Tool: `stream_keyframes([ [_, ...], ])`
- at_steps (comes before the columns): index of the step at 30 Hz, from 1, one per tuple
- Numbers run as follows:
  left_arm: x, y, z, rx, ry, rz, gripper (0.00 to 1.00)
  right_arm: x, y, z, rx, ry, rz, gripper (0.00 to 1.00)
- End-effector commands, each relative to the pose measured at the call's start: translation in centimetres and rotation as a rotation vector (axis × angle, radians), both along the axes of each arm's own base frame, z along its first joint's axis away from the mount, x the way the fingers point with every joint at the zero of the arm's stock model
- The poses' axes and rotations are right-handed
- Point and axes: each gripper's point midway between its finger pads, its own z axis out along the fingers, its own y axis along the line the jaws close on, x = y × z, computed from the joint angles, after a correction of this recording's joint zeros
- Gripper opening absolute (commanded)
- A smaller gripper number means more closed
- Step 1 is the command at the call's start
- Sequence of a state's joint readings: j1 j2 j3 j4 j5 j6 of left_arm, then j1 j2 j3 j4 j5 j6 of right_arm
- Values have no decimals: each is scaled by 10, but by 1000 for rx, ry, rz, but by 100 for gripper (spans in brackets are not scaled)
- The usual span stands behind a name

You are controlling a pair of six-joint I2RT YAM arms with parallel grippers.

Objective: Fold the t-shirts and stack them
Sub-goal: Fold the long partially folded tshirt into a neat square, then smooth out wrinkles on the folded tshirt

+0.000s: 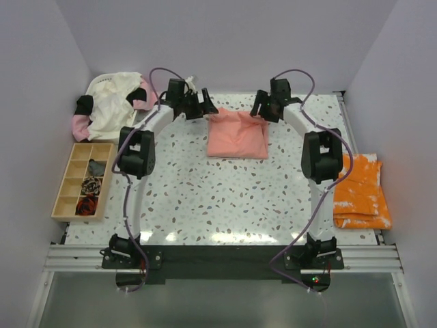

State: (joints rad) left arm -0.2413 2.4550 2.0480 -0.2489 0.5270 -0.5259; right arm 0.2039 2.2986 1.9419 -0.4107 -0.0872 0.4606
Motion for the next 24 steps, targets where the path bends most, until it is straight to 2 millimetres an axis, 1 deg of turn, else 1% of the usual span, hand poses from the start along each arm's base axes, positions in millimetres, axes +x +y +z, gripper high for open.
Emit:
stream_keyframes([
  [1,24,17,118,17,-315,36,100,-4,-13,97,-45,-263,-21,75],
  [2,20,18,125,22,-327,36,100,-10,-14,119,-44,-310,-16,76],
  [3,14,19,123,25,-318,33,100,-18,-14,117,-44,-299,0,76],
  [4,8,19,140,5,-341,28,100,-23,-11,121,-39,-305,18,76],
  [5,2,14,146,-17,-347,6,100,-29,-5,125,-24,-307,44,76],
  [6,-7,7,147,-56,-344,-42,100,-35,9,126,22,-287,105,76],
  [7,-13,1,153,-95,-329,-58,100,-39,17,124,38,-268,135,76],
  [8,-18,-5,154,-128,-318,-85,100,-46,24,118,48,-228,164,74],
  [9,-27,-14,158,-180,-315,-152,100,-51,40,119,61,-223,208,73],
  [10,-30,-21,149,-214,-275,-173,100,-55,48,119,68,-219,232,72],
  [11,-33,-24,145,-237,-255,-195,100,-57,54,117,72,-219,246,72],
  [12,-37,-31,148,-282,-277,-249,100,-57,63,108,79,-198,266,71],
  [13,-39,-36,138,-339,-219,-257,100,-58,70,105,97,-181,288,66],
  [14,-42,-40,134,-381,-199,-279,99,-58,73,99,108,-158,289,62],
  [15,-49,-46,140,-443,-245,-360,98,-55,75,98,119,-158,288,59],
  [16,-51,-52,124,-514,-141,-355,92,-53,77,82,122,-127,288,53],
  [17,-56,-54,119,-549,-114,-384,90,-51,78,82,127,-119,284,51],
  [18,-60,-56,125,-608,-127,-399,89,-52,80,78,133,-103,291,51],
  [19,-60,-56,113,-627,-104,-398,85,-50,81,72,134,-98,293,49],
  [21,-60,-58,104,-648,-101,-410,82,-51,79,64,141,-87,275,47],
  [24,-58,-60,99,-647,-99,-414,82,-49,77,51,126,-67,262,45],
])
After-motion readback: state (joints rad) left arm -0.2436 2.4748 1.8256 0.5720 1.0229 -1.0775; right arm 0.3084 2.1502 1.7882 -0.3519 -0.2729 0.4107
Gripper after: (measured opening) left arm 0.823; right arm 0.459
